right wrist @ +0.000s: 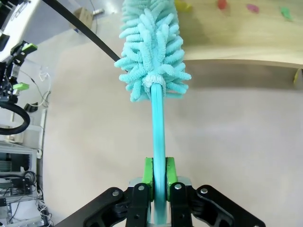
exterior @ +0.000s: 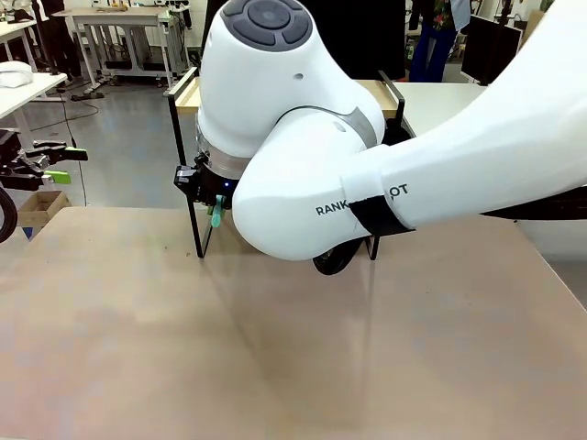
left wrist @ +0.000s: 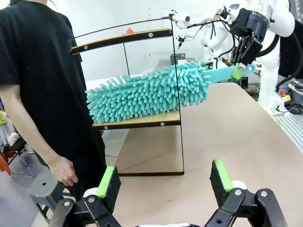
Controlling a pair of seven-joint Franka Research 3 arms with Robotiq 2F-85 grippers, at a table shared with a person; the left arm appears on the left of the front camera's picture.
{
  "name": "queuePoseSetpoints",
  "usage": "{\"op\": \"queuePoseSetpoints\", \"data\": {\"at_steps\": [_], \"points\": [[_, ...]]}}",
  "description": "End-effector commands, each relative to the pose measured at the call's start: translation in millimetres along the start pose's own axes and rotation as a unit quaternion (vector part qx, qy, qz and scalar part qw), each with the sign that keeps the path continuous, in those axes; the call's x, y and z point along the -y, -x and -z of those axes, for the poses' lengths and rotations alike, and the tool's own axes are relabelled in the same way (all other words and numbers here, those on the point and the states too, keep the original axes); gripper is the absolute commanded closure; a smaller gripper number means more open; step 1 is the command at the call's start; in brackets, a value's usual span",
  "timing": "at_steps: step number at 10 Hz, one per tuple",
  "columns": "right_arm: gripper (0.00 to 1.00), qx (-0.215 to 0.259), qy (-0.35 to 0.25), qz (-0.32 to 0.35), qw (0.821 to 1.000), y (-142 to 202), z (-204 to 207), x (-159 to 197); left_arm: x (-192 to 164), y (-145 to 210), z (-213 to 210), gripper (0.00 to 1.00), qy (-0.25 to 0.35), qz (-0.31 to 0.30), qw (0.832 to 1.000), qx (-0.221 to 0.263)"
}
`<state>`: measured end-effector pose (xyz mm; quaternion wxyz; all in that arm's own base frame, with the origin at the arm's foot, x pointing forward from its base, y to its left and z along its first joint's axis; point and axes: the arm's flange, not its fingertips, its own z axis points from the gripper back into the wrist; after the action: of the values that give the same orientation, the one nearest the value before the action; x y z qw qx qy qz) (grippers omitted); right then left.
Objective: Clean the shelf.
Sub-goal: Clean the specific section of the Shelf indicated by the human with the Duster.
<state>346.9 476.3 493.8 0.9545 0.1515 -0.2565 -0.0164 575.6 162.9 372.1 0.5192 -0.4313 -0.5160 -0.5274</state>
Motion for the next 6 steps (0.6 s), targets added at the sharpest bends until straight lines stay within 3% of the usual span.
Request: {"op": "queuePoseSetpoints", "data": {"at_steps": [1,2,3,6], "points": [[0.86,-0.015,0.008,0.013,1.000,-25,55,-55,2,-3,0,0.00,0.004,0.005,1.000,-0.003],[0.86,-0.014,0.001,0.012,1.000,-26,56,-54,2,-3,0,0.00,0.004,0.005,1.000,-0.003],[0.86,-0.005,0.003,0.001,1.000,1,1,1,2,-3,0,0.00,0.004,0.005,1.000,-0.003],[0.86,-0.005,0.003,0.001,1.000,1,1,1,2,-3,0,0.00,0.004,0.005,1.000,-0.003]]}}
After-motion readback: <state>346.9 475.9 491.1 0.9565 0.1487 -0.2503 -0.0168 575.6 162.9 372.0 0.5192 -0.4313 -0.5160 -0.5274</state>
